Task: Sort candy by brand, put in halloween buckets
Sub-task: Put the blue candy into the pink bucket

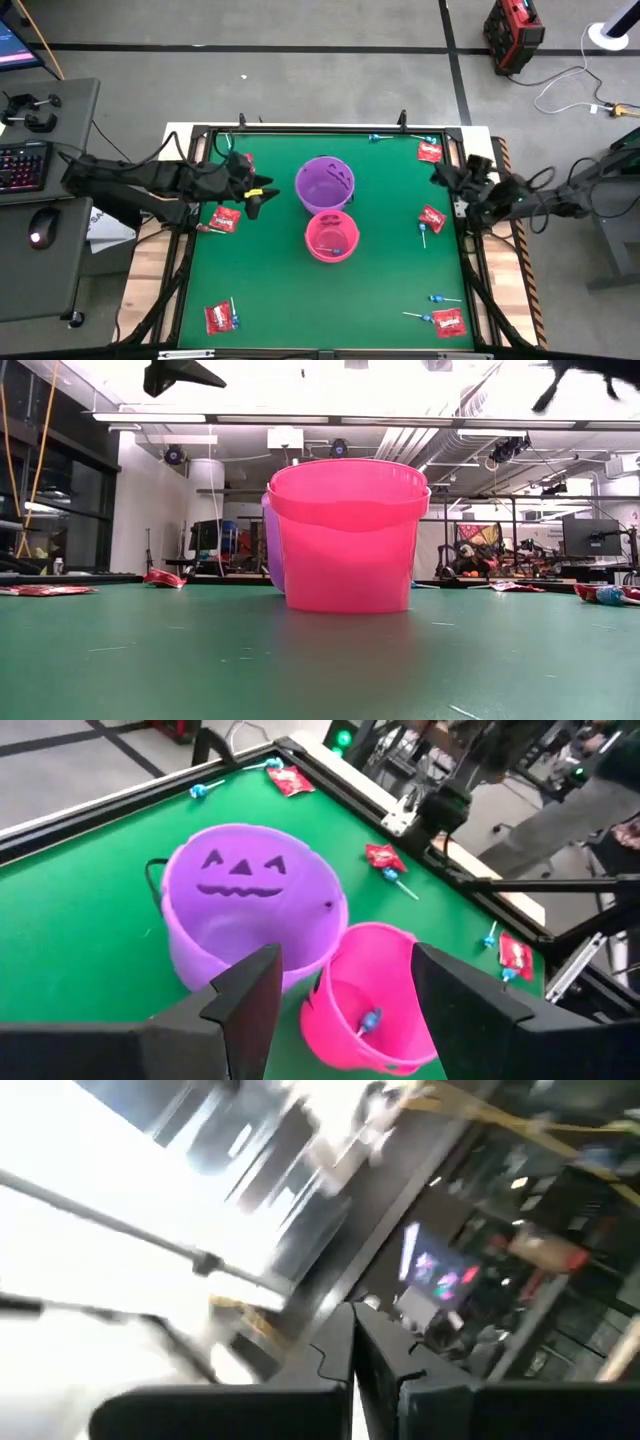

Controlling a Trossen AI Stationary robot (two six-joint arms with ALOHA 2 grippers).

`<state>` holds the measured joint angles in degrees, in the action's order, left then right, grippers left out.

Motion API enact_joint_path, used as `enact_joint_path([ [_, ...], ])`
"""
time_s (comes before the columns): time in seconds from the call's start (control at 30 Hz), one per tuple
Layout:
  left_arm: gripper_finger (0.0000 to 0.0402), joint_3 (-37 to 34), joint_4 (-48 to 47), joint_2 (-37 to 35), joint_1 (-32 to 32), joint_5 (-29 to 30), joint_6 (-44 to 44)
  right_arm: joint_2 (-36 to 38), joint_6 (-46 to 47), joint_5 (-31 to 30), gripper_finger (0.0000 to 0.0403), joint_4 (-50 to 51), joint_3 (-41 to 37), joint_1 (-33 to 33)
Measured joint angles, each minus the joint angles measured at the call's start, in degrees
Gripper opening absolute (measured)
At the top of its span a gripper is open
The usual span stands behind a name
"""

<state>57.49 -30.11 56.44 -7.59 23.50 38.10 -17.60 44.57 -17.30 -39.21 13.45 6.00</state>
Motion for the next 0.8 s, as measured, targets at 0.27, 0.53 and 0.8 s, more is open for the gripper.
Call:
enact_joint_path([
  [0.27, 0.0213, 0.0, 1.1, -3.3, 3.0, -0.8, -5.9, -21.4, -14.9, 4.3, 0.0000, 40.0, 27.8, -0.1],
  [0.53, 0.0213, 0.0, -0.1, -7.0, 3.5, 0.1, -10.3, -38.9, -1.2, 22.5, 0.0039, 90.8, 45.2, 4.6],
  [0.8, 0.0213, 0.0, -0.2, -7.7, 3.6, 1.2, -12.9, -49.5, 9.4, 35.2, 0.0185, 102.0, 38.2, 25.3],
])
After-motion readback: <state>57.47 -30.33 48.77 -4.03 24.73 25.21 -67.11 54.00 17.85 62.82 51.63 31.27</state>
